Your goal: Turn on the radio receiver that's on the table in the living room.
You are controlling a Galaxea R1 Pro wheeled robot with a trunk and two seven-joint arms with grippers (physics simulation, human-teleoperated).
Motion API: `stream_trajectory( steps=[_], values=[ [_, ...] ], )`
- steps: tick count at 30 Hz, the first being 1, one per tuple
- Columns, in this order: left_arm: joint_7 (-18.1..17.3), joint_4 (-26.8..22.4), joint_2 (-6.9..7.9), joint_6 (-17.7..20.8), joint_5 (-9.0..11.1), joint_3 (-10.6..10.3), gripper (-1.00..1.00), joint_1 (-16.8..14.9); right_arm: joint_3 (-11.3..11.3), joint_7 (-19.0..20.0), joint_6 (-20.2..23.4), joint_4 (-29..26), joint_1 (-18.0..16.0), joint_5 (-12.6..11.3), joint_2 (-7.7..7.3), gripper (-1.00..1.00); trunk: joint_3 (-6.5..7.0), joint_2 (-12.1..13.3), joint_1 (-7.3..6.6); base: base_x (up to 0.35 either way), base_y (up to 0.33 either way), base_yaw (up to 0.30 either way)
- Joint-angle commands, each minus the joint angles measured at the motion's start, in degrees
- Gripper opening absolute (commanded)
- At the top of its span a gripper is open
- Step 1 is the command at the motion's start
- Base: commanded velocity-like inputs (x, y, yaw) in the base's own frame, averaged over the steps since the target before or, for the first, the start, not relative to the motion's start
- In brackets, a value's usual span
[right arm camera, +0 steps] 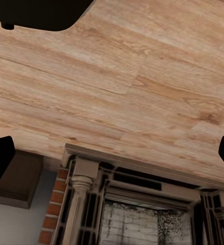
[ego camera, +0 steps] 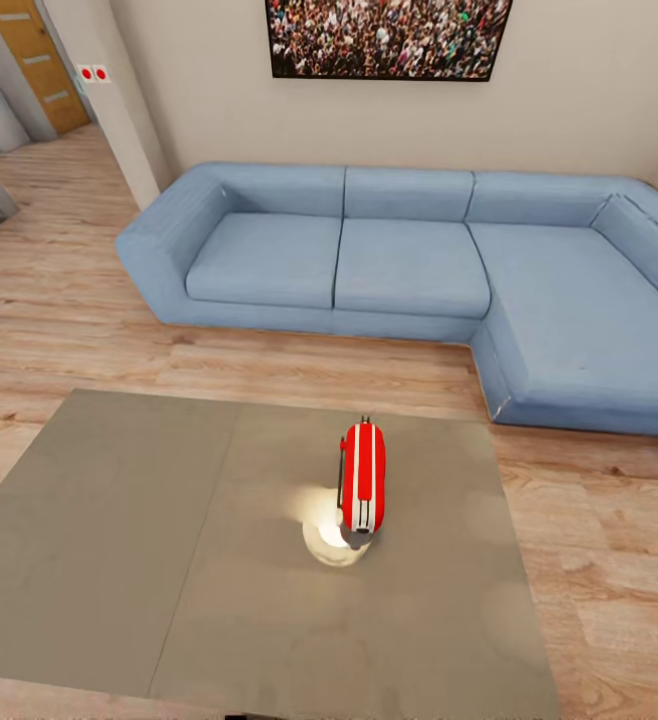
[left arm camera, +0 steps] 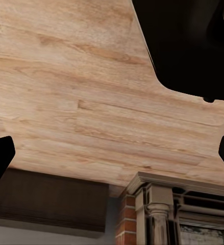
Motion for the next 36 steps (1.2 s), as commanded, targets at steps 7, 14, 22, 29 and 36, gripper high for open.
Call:
stream_trajectory(
  steps=[7,14,22,29,36],
  values=[
    [0.0,0.0,-0.03,0.0,0.0,0.0,1.00,0.0,0.0,0.0,0.0,0.0,0.0,0.3,0.19,1.00,-0.66,0.0,0.00,0.000,0.000,0.000],
    [0.0,0.0,-0.02,0.0,0.0,0.0,1.00,0.0,0.0,0.0,0.0,0.0,0.0,0.5,0.23,1.00,-1.31,0.0,0.00,0.000,0.000,0.000],
    [0.0,0.0,-0.03,0.0,0.0,0.0,1.00,0.0,0.0,0.0,0.0,0.0,0.0,0.5,0.23,1.00,-2.06,0.0,0.00,0.000,0.000,0.000],
    [0.0,0.0,-0.03,0.0,0.0,0.0,1.00,0.0,0.0,0.0,0.0,0.0,0.0,0.4,0.23,1.00,-2.71,0.0,0.00,0.000,0.000,0.000],
    [0.0,0.0,-0.03,0.0,0.0,0.0,1.00,0.0,0.0,0.0,0.0,0.0,0.0,0.2,0.16,1.00,-3.37,0.0,0.00,0.000,0.000,0.000]
  ],
)
